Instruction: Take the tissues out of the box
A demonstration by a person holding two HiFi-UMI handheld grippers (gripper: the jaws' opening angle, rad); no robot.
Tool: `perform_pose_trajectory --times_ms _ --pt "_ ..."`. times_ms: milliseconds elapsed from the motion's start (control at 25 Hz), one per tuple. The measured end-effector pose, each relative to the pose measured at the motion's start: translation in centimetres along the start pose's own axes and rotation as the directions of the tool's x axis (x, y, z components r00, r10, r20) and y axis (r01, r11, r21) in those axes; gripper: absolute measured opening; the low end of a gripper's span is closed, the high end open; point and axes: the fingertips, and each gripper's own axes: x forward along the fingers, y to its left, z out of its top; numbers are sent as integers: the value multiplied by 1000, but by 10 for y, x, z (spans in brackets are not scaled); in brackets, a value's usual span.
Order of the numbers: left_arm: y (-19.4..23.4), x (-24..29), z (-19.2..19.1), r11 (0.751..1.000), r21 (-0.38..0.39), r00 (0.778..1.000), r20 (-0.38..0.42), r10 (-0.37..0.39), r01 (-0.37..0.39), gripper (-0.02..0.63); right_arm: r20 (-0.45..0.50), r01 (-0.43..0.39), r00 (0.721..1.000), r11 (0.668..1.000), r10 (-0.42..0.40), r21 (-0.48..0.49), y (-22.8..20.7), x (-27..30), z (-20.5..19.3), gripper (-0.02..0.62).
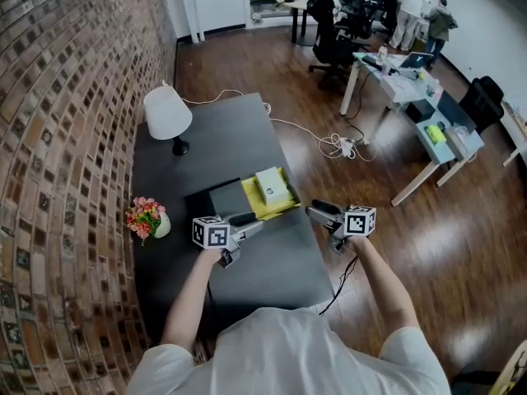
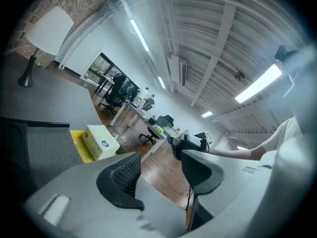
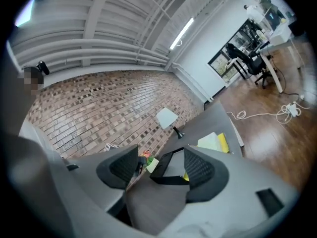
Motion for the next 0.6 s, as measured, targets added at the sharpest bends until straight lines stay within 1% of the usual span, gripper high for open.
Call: perform_pose_trajectory --times_ms 120,200,400,520,600 --pt "4 0 0 1000 24 1000 -12 7 -6 239 10 46 999 999 -46 -9 -9 -14 1 288" --pt "7 -2 2 999 32 1000 -6 11 -11 239 10 75 997 997 -75 -21 -14 -21 1 288" --pt "18 -10 15 999 32 998 47 29 -31 239 18 115 993 993 -114 -36 -24 -34 3 288" --pt "28 -17 22 998 35 996 77 55 -58 239 3 134 991 990 -134 -52 -28 -40 1 288" --pt "35 -21 25 996 37 993 94 76 -80 239 -17 141 990 987 -142 -79 -29 -45 0 291"
